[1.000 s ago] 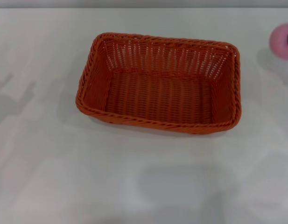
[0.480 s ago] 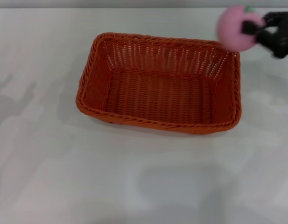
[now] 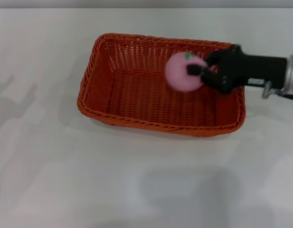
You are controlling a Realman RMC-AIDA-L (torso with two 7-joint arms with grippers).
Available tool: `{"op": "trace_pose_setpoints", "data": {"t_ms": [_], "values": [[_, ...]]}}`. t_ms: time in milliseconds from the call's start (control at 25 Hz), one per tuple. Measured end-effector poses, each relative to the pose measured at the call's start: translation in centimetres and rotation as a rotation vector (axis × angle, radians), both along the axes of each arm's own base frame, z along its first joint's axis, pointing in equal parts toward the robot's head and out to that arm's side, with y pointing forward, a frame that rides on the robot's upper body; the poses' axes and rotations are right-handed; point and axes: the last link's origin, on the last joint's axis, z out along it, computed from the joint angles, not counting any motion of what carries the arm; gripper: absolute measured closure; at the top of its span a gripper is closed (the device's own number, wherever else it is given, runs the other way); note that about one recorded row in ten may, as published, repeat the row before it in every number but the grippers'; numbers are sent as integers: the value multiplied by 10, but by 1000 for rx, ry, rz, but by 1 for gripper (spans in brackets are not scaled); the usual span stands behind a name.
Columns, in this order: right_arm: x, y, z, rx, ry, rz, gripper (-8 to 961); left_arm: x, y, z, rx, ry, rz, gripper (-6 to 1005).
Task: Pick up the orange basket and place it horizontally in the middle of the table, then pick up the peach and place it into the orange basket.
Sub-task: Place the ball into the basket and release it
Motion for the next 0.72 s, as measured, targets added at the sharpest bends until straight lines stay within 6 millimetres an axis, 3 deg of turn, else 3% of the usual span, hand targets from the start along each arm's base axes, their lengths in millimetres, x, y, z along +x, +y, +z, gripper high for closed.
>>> {"op": "trace_pose_setpoints", "data": {"t_ms": [360,720], "values": [[5,1,-12,-2,-29,-32,747,0,1,0,2,13,-6,274],[4,1,-12,-4,-8,-39,542,1,2,1,5,15,-6,274]]}}
